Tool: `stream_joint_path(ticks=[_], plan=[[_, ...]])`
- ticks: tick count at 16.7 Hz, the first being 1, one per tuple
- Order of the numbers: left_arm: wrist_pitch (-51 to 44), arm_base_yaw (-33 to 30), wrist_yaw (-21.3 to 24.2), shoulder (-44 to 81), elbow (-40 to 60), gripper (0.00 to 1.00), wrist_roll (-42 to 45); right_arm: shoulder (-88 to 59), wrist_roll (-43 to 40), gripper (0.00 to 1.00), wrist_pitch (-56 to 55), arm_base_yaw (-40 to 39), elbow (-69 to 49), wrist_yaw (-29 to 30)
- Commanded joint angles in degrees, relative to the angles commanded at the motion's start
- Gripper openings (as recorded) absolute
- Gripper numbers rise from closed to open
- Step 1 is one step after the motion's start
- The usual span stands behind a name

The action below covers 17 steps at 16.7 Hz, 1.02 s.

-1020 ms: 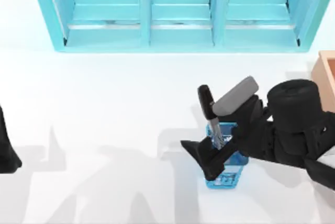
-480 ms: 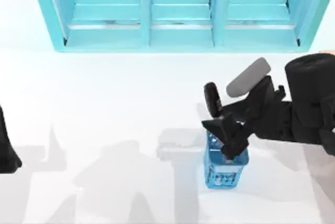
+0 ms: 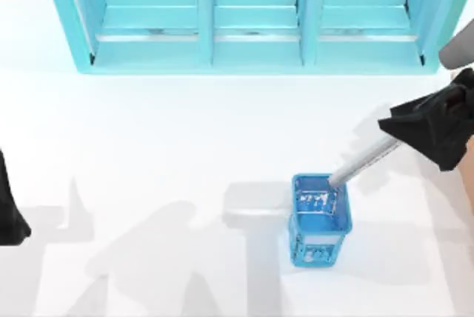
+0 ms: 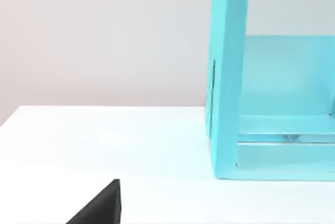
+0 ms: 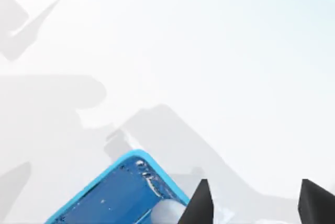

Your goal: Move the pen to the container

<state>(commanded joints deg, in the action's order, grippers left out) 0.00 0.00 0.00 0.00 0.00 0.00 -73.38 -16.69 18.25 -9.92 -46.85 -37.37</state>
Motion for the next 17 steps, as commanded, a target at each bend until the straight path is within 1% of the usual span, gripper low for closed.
stream_joint_path(ticks=[3, 5, 11, 14, 17], plan=[[0.0, 0.0, 0.0, 0.0, 0.0, 1.00, 0.0, 5.6, -3.8, 0.00, 9.0, 6.0, -2.3, -3.9], [0.0, 0.0, 0.0, 0.0, 0.0, 1.00, 0.0, 7.7, -5.1, 0.00, 11.9, 8.3, -3.0, -5.2], [0.0, 0.0, 0.0, 0.0, 0.0, 1.00, 0.0, 7.8, -5.2, 0.00, 12.6, 8.6, -3.2, -5.3], [0.0, 0.0, 0.0, 0.0, 0.0, 1.00, 0.0, 5.8, -6.0, 0.00, 16.6, 11.2, -7.1, -2.0], [0.0, 0.0, 0.0, 0.0, 0.0, 1.00, 0.0, 2.4, -7.3, 0.00, 26.0, 16.3, -15.5, 4.7]])
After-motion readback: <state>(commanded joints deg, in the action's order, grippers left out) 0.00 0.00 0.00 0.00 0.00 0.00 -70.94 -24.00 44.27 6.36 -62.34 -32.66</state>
